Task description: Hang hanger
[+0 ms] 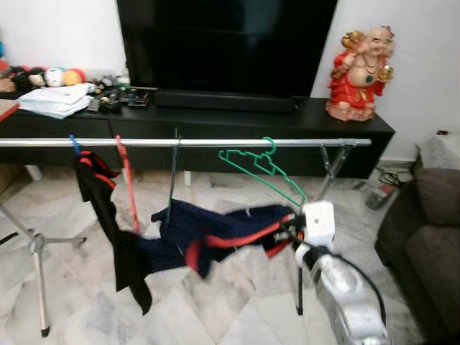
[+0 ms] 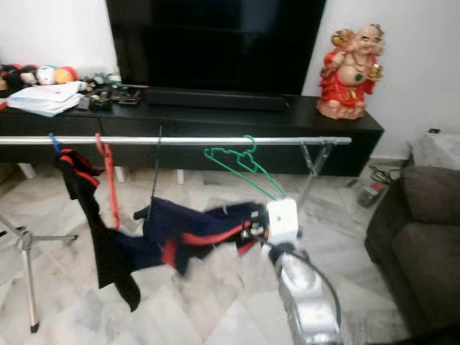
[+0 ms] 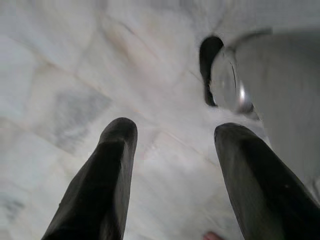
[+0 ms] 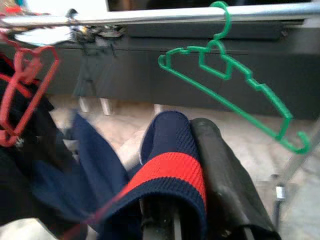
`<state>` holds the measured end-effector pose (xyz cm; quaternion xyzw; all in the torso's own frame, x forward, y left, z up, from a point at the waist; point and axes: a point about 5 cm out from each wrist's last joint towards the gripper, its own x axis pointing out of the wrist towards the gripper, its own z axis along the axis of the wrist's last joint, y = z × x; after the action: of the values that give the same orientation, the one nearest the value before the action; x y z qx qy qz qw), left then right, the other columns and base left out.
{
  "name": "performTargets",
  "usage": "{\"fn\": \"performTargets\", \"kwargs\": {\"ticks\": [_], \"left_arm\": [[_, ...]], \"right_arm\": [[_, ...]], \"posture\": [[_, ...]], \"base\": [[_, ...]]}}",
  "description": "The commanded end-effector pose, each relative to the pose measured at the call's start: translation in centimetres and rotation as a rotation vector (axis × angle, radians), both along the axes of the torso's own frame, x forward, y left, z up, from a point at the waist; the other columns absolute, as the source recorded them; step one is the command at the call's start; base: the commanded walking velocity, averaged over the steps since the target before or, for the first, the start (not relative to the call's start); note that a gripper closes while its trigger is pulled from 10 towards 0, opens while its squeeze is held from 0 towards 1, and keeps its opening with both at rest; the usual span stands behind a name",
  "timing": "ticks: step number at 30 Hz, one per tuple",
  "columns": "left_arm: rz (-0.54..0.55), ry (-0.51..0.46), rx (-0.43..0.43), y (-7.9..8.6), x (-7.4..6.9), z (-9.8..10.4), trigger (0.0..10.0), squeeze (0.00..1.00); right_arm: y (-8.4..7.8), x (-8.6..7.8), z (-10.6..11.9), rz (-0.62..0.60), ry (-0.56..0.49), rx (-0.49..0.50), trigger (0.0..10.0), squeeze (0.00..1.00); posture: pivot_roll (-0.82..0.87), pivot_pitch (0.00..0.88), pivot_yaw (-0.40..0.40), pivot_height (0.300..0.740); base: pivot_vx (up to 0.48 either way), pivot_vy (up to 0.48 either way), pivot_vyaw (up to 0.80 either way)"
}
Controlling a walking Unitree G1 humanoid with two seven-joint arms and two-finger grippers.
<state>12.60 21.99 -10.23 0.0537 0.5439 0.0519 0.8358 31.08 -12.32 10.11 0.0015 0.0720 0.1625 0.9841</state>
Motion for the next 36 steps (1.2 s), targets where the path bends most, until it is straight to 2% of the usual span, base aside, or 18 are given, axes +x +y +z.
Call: {"fn": "performTargets", "kwargs": {"ticks": [1,7,14,19,21,22,23,25,26,28,29,30,31,36], "left_arm": [[-0.01,0.013,0.012,0.1,-0.3,-0.1,10.0,0.0],[0.039,-0.029,0.058,0.7,0.1,0.2,10.0,0.0],[0.026,-0.046,0.072,0.9,0.9,0.5,10.0,0.0],[0.089,-0.095,0.058,1.1,1.4,0.8,10.0,0.0],[0.156,-0.144,0.055,1.4,1.8,1.1,10.0,0.0],[0.156,-0.144,0.055,1.4,1.8,1.1,10.0,0.0],[0.168,-0.217,0.069,2.2,3.2,1.9,10.0,0.0],[0.168,-0.286,0.091,3.7,4.8,3.1,10.0,0.0],[0.169,-0.395,0.108,4.5,7.3,4.8,10.0,0.0],[0.166,-0.46,0.114,4.7,8.6,5.8,10.0,0.0],[0.16,-0.529,0.113,4.5,9.9,6.7,10.0,0.0],[0.16,-0.529,0.113,4.5,9.9,6.7,10.0,0.0],[0.146,-0.604,0.108,4.2,11.1,7.7,10.0,0.0],[0.092,-0.752,0.093,2.9,12.9,9.4,10.0,0.0]], "right_arm": [[0.0,0.1,0.4,0.004,-0.017,0.013,10.0,0.0],[-0.5,0.3,-1.1,-0.055,0.053,0.131,10.0,0.0],[-2.8,1.0,-1.6,-0.214,0.082,0.265,10.0,0.0],[-3.1,1.3,-1.5,-0.238,0.056,0.262,10.0,0.0],[-3.8,1.1,-2.3,-0.274,0.075,0.273,10.0,0.0],[-3.8,1.1,-2.3,-0.274,0.075,0.273,10.0,0.0],[-4.4,0.9,-3.1,-0.297,0.1,0.267,10.0,0.0],[-4.8,0.7,-3.7,-0.307,0.12,0.261,10.0,0.0],[-5.3,0.2,-4.5,-0.32,0.139,0.239,10.0,0.0],[-5.7,0.0,-4.9,-0.337,0.15,0.236,10.0,0.0],[-6.3,-0.3,-5.4,-0.369,0.164,0.24,10.0,0.0],[-6.3,-0.3,-5.4,-0.369,0.164,0.24,10.0,0.0],[-7.0,-0.6,-5.8,-0.4,0.179,0.242,10.0,0.0],[-8.4,-1.1,-6.7,-0.427,0.194,0.229,10.0,0.0]], "posture": [[-0.01,0.0,0.011,0.74],[-0.01,0.0,0.034,0.74],[-0.02,0.0,0.066,0.74],[-0.04,0.0,0.089,0.74],[-0.03,0.0,0.099,0.74],[-0.03,0.0,0.099,0.74],[-0.03,0.0,0.1,0.74],[-0.03,0.0,0.102,0.74],[-0.03,0.0,0.105,0.74],[-0.03,0.0,0.101,0.74],[-0.03,0.0,0.089,0.74],[-0.03,0.0,0.089,0.74],[-0.03,0.0,0.082,0.74],[-0.03,0.0,0.057,0.74]], "base": [[0.0,0.0,0.0],[0.0,0.0,0.0],[0.0,0.0,0.0],[0.0,0.0,0.0],[0.0,0.0,0.0],[0.0,0.0,0.0],[0.0,0.0,0.0],[0.0,0.0,0.0],[0.0,0.0,0.0],[0.0,0.0,0.0],[0.0,0.0,0.0],[0.0,0.0,0.0],[0.0,0.0,0.0],[0.0,0.0,0.0]]}}
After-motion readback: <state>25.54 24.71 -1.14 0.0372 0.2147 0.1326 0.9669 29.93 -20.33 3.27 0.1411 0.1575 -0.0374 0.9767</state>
